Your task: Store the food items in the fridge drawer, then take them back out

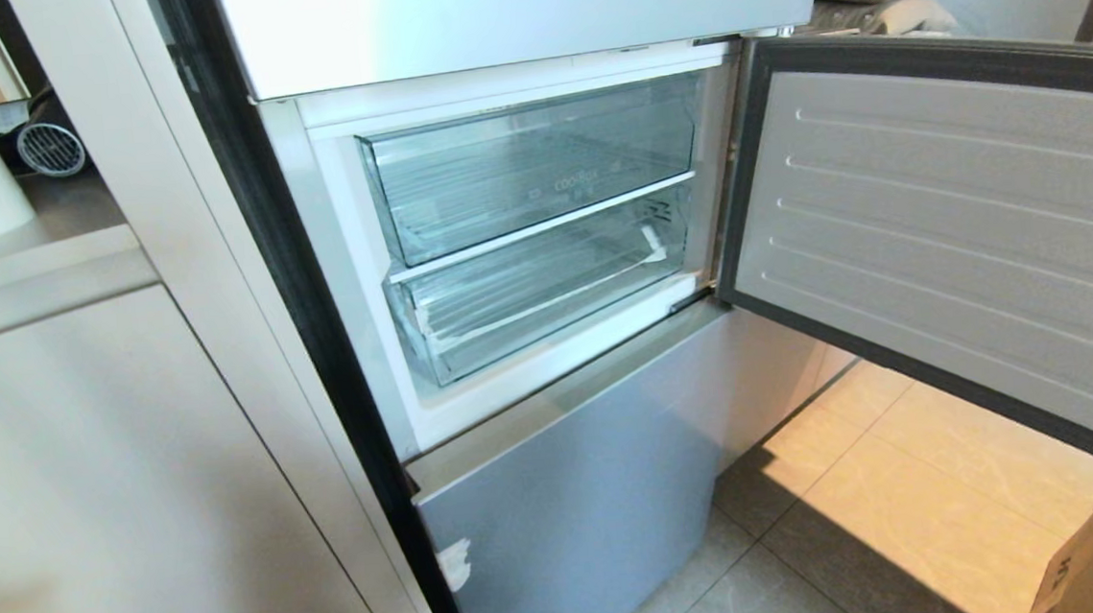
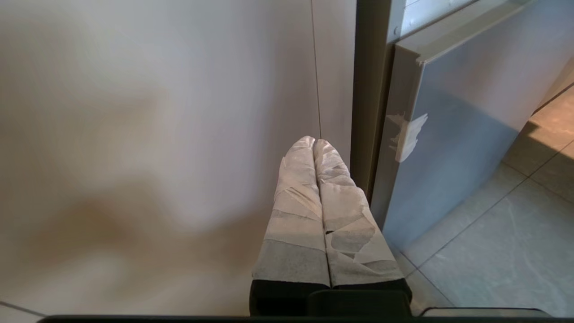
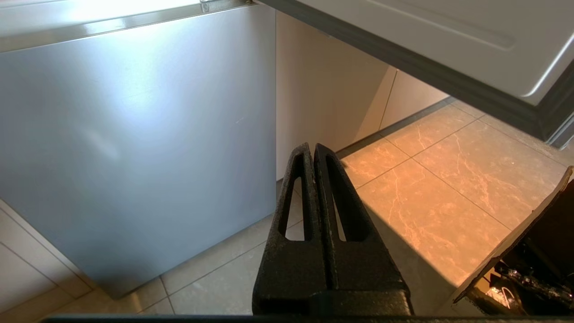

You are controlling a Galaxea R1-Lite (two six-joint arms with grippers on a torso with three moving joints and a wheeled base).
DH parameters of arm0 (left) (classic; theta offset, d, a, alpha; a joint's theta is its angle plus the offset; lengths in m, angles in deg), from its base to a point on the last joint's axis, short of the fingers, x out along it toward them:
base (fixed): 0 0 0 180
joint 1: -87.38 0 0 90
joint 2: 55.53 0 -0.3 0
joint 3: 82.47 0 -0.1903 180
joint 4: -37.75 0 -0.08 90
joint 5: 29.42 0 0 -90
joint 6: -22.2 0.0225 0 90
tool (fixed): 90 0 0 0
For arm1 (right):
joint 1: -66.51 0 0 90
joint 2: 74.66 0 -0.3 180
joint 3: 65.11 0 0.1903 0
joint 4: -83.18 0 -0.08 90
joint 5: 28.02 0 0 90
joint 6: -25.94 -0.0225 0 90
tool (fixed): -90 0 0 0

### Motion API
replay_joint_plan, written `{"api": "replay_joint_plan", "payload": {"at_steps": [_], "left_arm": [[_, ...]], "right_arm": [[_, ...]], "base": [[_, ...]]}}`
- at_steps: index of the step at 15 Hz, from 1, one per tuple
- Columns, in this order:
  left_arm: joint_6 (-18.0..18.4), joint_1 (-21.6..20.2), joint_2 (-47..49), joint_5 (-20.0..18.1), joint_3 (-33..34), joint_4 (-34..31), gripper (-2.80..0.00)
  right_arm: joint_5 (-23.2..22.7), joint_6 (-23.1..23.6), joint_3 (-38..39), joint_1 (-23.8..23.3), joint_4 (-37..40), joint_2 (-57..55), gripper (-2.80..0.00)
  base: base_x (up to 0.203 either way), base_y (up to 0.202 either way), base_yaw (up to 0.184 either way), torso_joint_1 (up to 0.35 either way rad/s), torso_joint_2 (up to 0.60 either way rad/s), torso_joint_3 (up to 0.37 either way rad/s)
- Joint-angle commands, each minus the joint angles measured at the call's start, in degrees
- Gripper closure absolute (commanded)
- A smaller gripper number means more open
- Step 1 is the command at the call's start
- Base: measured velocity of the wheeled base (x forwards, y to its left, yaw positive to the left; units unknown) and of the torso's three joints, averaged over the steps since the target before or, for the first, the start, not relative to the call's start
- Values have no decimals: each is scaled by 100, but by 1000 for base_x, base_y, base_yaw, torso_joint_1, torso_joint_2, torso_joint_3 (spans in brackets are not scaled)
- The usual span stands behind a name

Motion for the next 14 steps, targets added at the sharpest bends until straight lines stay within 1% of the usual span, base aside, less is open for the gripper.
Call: {"api": "replay_joint_plan", "payload": {"at_steps": [1, 2, 3, 4, 5, 8, 12, 14], "left_arm": [[156, -45, -571, -79, 219, 150, 0], [172, -48, -563, -152, 352, 599, 0], [103, -49, -562, -494, 453, 784, 0], [-97, -50, -560, -902, 500, 556, 0], [-293, -50, -566, -928, 457, 179, 0], [-355, -50, -570, -867, 446, 162, 0], [-571, -50, -568, -814, 447, 171, 0], [-627, -50, -570, -715, 446, 171, 0]], "right_arm": [[-2, -3, 13, 1, -13, 0, 0], [-2, -12, 13, 1, -20, 0, 0], [-2, -21, 13, 1, -22, 0, 0], [-2, -21, 13, 1, -22, 0, 0], [-2, -21, 13, 1, -22, 0, 0], [-2, -21, 13, 1, -22, 0, 0], [-2, -21, 13, 1, -22, 0, 0], [-2, -21, 13, 1, -22, 0, 0]], "base": [[0, 0, 0, 0, 0, 0], [0, 0, 0, 0, 0, 0], [0, 0, 0, 0, 0, 0], [0, 0, 0, 0, 0, 0], [0, 0, 0, 0, 0, 0], [0, 0, 0, 0, 0, 0], [0, 0, 0, 0, 0, 0], [0, 0, 0, 0, 0, 0]]}}
